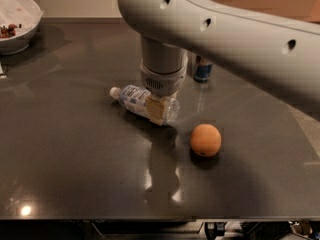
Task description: Move blue plastic bottle near redbull can
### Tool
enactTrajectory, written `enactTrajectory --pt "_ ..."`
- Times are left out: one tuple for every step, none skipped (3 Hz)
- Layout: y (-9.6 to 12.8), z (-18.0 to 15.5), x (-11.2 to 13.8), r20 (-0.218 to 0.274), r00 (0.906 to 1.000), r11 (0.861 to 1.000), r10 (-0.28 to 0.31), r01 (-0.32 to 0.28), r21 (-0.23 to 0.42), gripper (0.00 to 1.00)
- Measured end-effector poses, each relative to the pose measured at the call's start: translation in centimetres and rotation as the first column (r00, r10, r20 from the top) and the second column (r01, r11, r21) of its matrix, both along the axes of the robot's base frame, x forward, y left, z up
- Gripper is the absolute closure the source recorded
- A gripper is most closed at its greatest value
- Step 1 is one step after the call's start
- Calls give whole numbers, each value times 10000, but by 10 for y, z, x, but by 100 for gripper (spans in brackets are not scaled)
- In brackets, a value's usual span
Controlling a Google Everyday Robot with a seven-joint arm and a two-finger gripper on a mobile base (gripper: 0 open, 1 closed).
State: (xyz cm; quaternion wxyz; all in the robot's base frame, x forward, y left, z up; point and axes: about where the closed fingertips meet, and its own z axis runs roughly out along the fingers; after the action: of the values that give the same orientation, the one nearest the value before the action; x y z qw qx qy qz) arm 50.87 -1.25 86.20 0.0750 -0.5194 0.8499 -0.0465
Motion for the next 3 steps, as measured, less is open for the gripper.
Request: enactTrajectory --pt "-24 3 14 -264 9963 9967 815 -816 -3 100" --pt "-46 4 29 -509 9872 9884 1513 -1507 166 100" --pt "-67 5 43 -600 9797 9815 1910 -1899 233 100"
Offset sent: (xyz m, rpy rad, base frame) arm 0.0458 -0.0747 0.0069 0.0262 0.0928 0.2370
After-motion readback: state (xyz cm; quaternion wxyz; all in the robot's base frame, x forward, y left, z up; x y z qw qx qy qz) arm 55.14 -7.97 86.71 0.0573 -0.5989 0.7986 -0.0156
